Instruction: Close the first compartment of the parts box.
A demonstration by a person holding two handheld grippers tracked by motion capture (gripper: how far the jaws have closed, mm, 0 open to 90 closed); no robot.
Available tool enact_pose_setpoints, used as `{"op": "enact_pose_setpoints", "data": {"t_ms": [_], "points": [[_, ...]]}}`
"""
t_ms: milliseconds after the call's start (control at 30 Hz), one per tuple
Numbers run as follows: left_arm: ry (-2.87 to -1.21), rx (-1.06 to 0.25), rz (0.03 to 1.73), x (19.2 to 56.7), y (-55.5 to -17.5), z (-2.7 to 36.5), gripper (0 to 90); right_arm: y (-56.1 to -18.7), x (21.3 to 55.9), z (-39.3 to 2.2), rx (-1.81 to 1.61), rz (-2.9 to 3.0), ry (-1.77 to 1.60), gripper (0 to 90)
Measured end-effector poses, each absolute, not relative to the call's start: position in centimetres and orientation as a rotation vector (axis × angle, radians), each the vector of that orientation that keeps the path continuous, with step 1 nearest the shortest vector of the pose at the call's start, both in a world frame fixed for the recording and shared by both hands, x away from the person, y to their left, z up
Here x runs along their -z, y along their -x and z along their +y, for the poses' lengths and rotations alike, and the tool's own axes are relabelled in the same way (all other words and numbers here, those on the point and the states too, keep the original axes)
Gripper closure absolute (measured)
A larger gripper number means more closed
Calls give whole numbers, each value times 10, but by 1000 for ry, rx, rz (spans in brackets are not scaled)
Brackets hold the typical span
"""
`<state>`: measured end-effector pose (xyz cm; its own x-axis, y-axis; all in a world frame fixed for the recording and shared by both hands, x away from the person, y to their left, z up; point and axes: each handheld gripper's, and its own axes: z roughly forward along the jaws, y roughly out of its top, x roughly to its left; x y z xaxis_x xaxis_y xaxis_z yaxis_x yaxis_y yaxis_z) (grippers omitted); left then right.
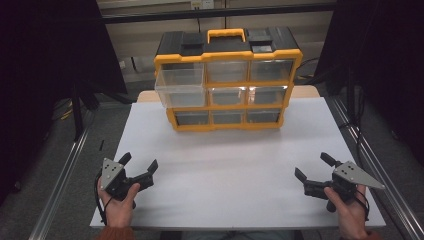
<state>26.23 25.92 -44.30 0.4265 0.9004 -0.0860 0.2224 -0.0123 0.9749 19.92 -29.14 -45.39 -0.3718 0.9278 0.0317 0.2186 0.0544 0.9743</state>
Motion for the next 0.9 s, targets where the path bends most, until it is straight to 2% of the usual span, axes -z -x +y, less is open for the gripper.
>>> {"op": "enact_pose_setpoints", "data": {"t_ms": [167, 300, 633, 767, 900], "points": [[-1534, -728, 1010, 441, -261, 257, 35, -199, 454, -292, -1362, 1672, -1157, 8], [-1521, -649, 1018, 441, -261, 252, 36, -200, 454, -292, -1368, 1676, -1161, 8], [-1610, -681, 928, 433, -258, 241, 54, -201, 455, -293, -1368, 1677, -1163, 8], [-1619, -629, 896, 431, -256, 239, 53, -199, 453, -290, -1362, 1681, -1144, 11], [-1611, -631, 859, 426, -255, 235, 48, -198, 453, -288, -1365, 1683, -1125, 9]]}}
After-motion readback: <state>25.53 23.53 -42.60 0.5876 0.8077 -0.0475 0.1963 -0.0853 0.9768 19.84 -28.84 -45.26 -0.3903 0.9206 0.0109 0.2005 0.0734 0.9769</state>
